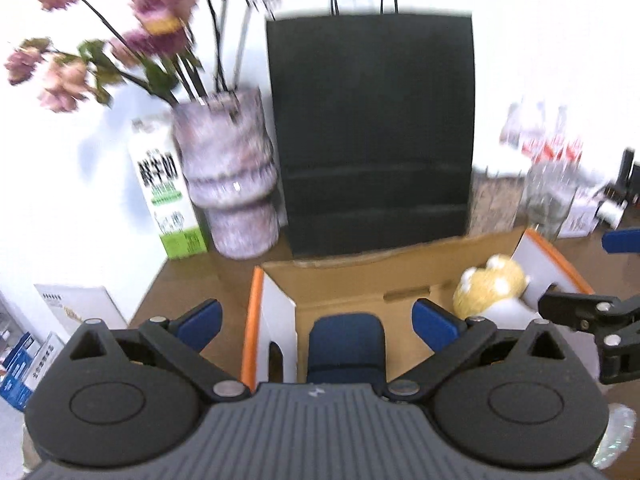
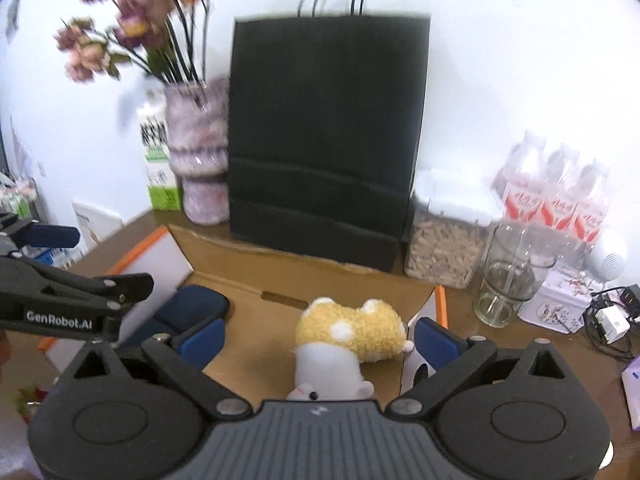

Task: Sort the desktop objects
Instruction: 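Open both tools to release the sheep and case, then withdraw, then grasp the white tissue with the left tool while the right tool grasps the sparkly ball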

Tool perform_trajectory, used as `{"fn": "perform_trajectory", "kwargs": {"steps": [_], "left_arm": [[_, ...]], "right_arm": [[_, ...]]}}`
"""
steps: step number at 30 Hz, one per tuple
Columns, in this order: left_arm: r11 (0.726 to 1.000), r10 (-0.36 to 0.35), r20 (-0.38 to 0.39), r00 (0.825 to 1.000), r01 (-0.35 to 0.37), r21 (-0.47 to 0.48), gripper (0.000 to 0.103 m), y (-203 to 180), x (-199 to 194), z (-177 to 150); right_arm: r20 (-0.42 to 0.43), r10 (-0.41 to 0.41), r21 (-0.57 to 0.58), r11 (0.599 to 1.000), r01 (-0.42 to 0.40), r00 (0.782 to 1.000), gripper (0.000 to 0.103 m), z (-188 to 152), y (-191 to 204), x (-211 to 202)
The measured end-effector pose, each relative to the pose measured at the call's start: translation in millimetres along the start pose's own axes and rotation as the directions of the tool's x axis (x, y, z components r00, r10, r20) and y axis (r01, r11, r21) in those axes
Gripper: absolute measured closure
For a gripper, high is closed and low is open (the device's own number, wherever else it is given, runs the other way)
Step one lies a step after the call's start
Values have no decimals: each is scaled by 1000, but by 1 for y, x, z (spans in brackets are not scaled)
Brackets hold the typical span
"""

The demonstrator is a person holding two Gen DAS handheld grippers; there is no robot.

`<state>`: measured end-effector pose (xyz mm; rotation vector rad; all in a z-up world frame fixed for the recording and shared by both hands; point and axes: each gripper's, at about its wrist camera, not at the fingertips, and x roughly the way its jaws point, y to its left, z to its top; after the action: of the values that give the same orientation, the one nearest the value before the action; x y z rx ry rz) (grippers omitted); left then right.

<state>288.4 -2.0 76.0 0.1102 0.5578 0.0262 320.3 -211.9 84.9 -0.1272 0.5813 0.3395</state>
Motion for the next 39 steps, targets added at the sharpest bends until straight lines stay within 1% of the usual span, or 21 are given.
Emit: {"fn": "perform_trajectory", "kwargs": {"steps": [2,5,9,12,14,17,25,28,33,35,39], "left_arm": [[1000,-12,43,999,12,-5,0,4,-17,-3],[999,-32,80,996,33,-11,0,9,-37,-13],[999,-32,120,992,33,-3,0,14,-62,-32],[999,-30,137,990,33,-20,0,18,-75,-49],[999,-27,127,992,32,-39,0,21,-80,-63],[997,-26,92,995,33,-74,0,25,-84,-85],[992,35,64,997,-27,-124,0,34,-104,-138],[991,48,49,998,-42,-127,0,33,-111,-152],[985,53,25,998,-48,-166,0,35,-121,-171],[983,54,16,998,-50,-176,0,36,-124,-176],[982,70,25,997,-65,-175,0,39,-129,-178]], "right_arm": [[36,0,-5,1000,0,999,0,-5,1,-18],[72,-11,-15,1000,12,997,0,-16,3,-40],[91,-3,-17,1000,5,996,0,-34,6,-62],[103,4,5,1000,-4,995,0,-51,7,-80],[104,8,26,1000,-11,995,0,-65,10,-90],[89,16,58,998,-21,996,0,-87,16,-100],[31,-20,105,994,17,999,0,-145,30,-118],[6,-23,108,994,23,1000,0,-157,35,-121],[-13,-19,145,989,21,1000,0,-175,42,-127],[-24,-20,155,988,24,1000,0,-180,44,-128],[-25,-27,161,987,31,999,0,-185,46,-130]]}}
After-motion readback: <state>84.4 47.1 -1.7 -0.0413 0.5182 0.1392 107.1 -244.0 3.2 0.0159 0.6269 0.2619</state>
